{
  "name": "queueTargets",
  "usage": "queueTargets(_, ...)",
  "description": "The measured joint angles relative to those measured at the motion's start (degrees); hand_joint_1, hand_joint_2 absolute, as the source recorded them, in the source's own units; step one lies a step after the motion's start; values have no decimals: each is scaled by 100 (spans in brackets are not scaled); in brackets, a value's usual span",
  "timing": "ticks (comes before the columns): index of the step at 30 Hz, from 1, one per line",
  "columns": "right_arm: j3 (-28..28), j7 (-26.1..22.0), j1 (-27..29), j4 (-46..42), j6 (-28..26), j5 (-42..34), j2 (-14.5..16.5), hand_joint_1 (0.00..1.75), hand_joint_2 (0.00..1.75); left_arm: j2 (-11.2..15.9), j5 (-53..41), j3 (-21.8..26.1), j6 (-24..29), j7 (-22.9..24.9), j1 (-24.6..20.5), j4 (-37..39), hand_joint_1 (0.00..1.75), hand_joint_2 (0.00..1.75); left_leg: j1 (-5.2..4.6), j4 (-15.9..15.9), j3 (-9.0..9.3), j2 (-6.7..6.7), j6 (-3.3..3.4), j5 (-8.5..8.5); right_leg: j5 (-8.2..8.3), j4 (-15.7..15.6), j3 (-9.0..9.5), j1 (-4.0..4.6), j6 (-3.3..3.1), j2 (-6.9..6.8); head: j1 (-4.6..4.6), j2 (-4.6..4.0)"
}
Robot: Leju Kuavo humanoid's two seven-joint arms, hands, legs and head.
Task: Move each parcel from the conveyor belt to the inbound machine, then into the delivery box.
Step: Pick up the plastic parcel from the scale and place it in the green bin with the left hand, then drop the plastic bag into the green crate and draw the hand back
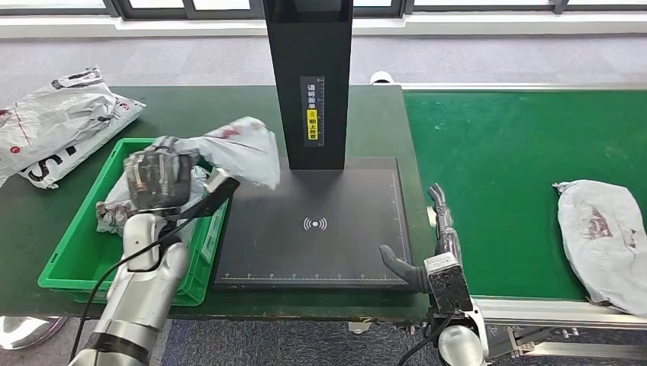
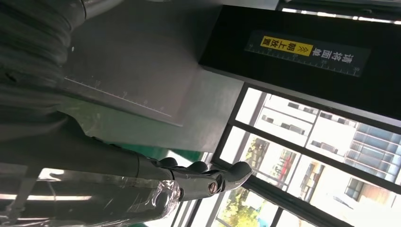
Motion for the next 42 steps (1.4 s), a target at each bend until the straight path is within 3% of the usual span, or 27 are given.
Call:
queueTargets(4, -157, -8, 85, -144, 54, -76, -5, 0, 175, 155, -948, 808, -3, 610, 323, -401, 175, 175, 3, 0, -4, -2, -1, 0, -2, 0, -2, 5, -2, -4, 0, 0)
queueTargets(8, -258, 41, 107, -227, 104, -100, -26, 0, 175, 315, -1106, 1265, -63, 1112, 429, -349, 175, 175, 5, 0, -5, -1, -2, 2, -1, 0, -4, 4, -3, -4, 0, 0)
queueTargets(15, -321, 48, 121, -285, 106, -122, -29, 0, 175, 448, -1123, 1533, -92, 1245, 478, -223, 175, 175, 5, 0, -6, -2, -3, 2, 1, 0, -4, 4, -4, -5, 0, 0)
queueTargets(18, -327, 52, 121, -293, 106, -131, -31, 0, 175, 538, -1125, 1516, -510, 1586, 467, -138, 175, 175, 4, 0, -5, -1, -3, 2, 1, 0, -8, 4, -5, -3, 0, 0)
queueTargets(21, -373, 58, 142, -324, 184, -170, -33, 0, 175, 655, -1121, 1346, -1345, 1769, 394, 155, 44, 175, 3, 1, -5, -2, -4, 3, 1, -1, -11, 5, -5, -5, 0, 0)
queueTargets(22, -399, 54, 160, -346, 238, -184, -34, 0, 175, 668, -1098, 1285, -1587, 1665, 354, 292, 0, 131, 3, 1, -5, -4, -4, 3, 1, -1, -10, 5, -5, -6, 0, 0)
queueTargets(25, -482, 40, 224, -424, 390, -246, -36, 0, 175, 644, -578, 1163, -2126, 683, 181, 771, 0, 0, 3, 1, -6, -5, -9, 7, 4, -1, -11, 6, -9, -7, 0, 0)
queueTargets(28, -581, 48, 251, -480, 503, -349, -48, 0, 175, 604, 593, 1088, -2445, -469, -63, 1198, 0, 0, 3, 1, -9, -7, -10, 9, 9, -1, -10, 5, -10, -8, 1, 0)
queueTargets(33, -622, 141, 176, -485, 515, -395, -70, 0, 175, 573, 2474, 1054, -2677, -1426, -408, 1507, 0, 0, 3, 1, -8, -6, -13, 15, 15, -1, -11, 5, -11, -8, 2, 0)
queueTargets(38, -635, 251, 42, -477, 415, -405, -88, 0, 175, 510, 3827, 1054, -2724, -1849, -615, 1519, 0, 0, 3, 1, -9, -5, -14, 18, 20, -1, -13, 7, -16, -7, 2, 0)
queueTargets(42, -637, 272, -38, -468, 403, -403, -101, 0, 175, 466, 4219, 1054, -2708, -1999, -704, 1498, 0, 0, 4, 1, -10, -5, -15, 18, 20, 0, -13, 8, -16, -7, 2, 0)
